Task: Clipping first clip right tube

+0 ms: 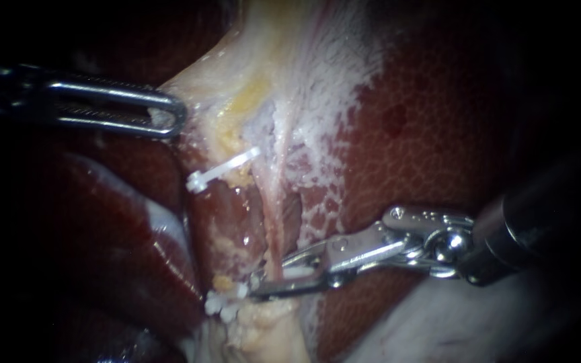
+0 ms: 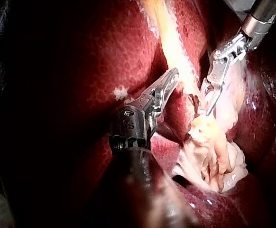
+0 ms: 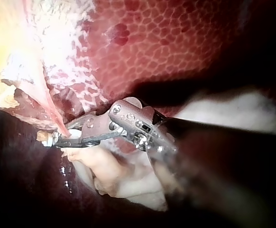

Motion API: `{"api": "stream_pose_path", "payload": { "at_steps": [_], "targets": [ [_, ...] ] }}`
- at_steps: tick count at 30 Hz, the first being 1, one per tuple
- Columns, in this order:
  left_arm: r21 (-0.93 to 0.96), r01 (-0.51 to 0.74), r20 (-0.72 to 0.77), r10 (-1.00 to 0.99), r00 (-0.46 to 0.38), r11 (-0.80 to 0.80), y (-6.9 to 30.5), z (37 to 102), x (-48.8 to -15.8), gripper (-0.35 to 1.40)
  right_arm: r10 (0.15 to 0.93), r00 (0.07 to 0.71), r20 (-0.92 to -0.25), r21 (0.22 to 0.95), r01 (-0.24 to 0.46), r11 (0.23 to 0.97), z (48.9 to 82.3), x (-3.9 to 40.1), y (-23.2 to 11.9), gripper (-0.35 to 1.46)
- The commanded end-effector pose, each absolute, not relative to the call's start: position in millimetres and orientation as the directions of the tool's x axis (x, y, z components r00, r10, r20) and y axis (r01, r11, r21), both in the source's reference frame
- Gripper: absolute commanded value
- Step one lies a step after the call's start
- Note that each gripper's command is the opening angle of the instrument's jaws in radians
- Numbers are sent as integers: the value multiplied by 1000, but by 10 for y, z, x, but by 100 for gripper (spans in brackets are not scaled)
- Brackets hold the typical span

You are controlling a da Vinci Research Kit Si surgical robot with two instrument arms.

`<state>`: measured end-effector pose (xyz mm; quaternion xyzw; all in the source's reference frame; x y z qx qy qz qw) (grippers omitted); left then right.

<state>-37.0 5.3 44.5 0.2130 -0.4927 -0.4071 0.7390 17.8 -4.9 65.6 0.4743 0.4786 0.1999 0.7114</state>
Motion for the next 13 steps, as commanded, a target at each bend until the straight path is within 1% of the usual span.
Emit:
{"api": "stream_pose_path", "payload": {
  "at_steps": [1,13],
  "targets": [
    [716,392,555,-812,183,578,53,445,-370,-35,739,463,-490,867,169,469,656,178,-49,-35],
    [716,392,555,-812,183,578,54,445,-370,-35,738,463,-491,866,170,470,657,178,-50,-35]
  ]
}}
